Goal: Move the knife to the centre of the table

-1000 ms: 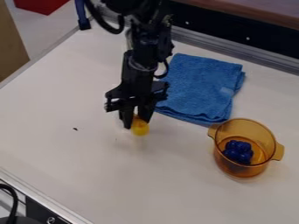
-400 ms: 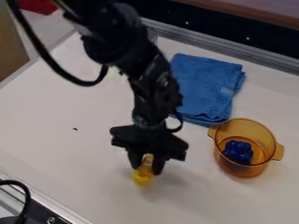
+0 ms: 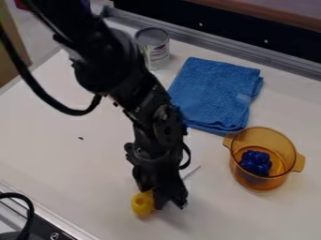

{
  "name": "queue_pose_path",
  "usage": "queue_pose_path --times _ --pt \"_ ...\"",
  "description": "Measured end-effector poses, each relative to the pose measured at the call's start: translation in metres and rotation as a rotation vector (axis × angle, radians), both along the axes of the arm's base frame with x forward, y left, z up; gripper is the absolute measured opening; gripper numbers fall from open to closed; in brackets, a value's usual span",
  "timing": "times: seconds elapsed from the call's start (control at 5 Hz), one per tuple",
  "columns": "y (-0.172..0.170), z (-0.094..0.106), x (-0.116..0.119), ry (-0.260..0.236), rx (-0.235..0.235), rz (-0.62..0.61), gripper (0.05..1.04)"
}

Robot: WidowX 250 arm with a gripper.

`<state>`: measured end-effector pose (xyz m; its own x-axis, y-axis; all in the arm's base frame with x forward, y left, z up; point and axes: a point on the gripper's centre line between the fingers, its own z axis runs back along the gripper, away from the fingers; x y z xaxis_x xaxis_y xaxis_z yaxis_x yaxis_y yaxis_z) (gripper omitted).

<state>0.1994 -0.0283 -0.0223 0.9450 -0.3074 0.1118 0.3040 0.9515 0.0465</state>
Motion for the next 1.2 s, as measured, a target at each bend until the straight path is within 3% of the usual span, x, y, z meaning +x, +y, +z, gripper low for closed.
queue_pose_path --times 0.2,0.4,0.8,1.2 --pt "-0.0027 0.0001 0.0005 -0.001 -0.038 -0.212 0.379" --pt "-0.0049 0.0009 0.0022 -0.006 -0.097 -0.084 0.378" --pt "-0.0036 0.0025 0.0067 -0.012 -0.118 0.051 0.362" --pt "-0.0055 0.0002 0.0075 -0.021 -0.089 0.213 0.354"
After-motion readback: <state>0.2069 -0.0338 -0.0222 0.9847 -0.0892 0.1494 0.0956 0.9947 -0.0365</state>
